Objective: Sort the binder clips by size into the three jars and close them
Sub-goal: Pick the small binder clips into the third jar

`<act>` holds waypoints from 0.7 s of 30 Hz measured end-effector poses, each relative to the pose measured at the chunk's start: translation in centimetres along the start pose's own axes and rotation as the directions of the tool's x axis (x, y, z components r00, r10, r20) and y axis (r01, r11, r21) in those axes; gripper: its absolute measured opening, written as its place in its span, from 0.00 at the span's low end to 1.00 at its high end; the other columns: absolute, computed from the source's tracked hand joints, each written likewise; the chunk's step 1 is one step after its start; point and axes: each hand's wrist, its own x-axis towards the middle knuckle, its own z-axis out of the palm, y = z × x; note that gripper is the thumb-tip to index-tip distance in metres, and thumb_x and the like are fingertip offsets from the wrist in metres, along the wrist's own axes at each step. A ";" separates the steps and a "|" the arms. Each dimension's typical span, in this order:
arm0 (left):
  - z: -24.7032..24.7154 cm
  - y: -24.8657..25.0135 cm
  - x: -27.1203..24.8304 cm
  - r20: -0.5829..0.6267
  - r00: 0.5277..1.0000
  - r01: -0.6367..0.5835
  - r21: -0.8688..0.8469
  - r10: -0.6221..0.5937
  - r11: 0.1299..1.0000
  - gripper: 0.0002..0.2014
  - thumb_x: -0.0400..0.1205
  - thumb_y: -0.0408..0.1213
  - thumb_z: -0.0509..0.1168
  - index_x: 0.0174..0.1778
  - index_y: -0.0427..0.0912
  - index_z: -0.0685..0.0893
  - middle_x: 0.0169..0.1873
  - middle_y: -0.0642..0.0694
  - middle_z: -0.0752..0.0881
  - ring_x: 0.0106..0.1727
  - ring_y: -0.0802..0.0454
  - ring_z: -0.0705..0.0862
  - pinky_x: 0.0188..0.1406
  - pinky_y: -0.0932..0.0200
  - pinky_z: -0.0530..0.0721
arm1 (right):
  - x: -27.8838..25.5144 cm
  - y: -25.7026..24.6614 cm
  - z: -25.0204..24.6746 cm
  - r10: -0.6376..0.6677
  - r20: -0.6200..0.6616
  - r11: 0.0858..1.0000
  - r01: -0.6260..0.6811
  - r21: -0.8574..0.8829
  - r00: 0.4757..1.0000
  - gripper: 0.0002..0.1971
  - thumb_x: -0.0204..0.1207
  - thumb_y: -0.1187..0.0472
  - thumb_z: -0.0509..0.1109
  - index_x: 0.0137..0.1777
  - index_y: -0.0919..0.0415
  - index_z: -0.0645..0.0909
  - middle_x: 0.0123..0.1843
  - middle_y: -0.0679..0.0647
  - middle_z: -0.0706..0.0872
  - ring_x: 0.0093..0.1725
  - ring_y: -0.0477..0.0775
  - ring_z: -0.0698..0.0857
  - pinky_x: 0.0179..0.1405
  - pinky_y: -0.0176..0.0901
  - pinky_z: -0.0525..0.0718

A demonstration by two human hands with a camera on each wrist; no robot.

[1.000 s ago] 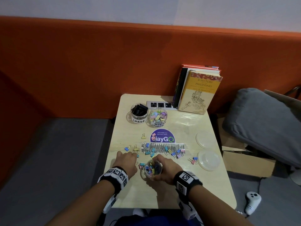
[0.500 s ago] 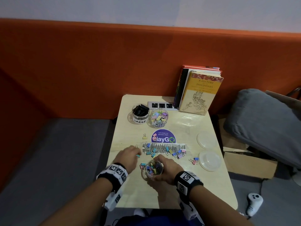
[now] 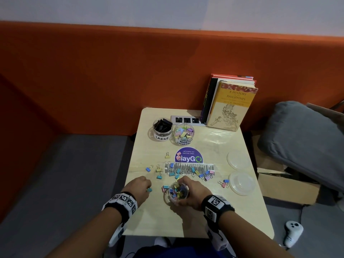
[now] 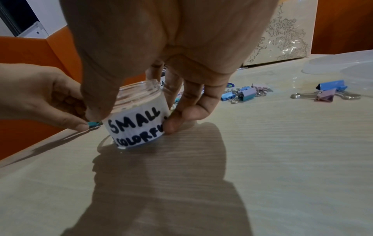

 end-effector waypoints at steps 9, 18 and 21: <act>-2.4 3.3 0.6 -0.241 0.950 -0.248 -0.193 0.200 0.949 0.15 0.88 0.40 0.58 0.66 0.46 0.85 0.61 0.46 0.87 0.60 0.48 0.83 0.60 0.57 0.80 | -0.1 0.0 0.0 -0.006 -0.010 1.000 0.006 -0.013 1.000 0.34 0.65 0.45 0.82 0.68 0.43 0.69 0.66 0.48 0.83 0.58 0.52 0.83 0.57 0.47 0.84; -1.4 4.7 1.4 -0.253 0.952 -0.233 -0.224 0.174 0.946 0.18 0.89 0.36 0.56 0.73 0.47 0.81 0.68 0.46 0.83 0.67 0.47 0.80 0.70 0.52 0.77 | -0.1 0.2 0.5 -0.002 -0.026 1.000 0.002 0.007 1.000 0.34 0.64 0.45 0.82 0.68 0.43 0.69 0.65 0.49 0.84 0.58 0.53 0.84 0.56 0.47 0.84; -0.8 1.9 2.3 -0.237 0.971 -0.078 -0.242 0.019 0.967 0.27 0.85 0.25 0.55 0.81 0.46 0.72 0.82 0.47 0.68 0.78 0.45 0.70 0.77 0.52 0.71 | 0.0 0.3 0.5 -0.003 -0.028 1.000 0.003 0.015 1.000 0.34 0.65 0.45 0.82 0.69 0.44 0.69 0.66 0.49 0.83 0.59 0.54 0.83 0.56 0.45 0.83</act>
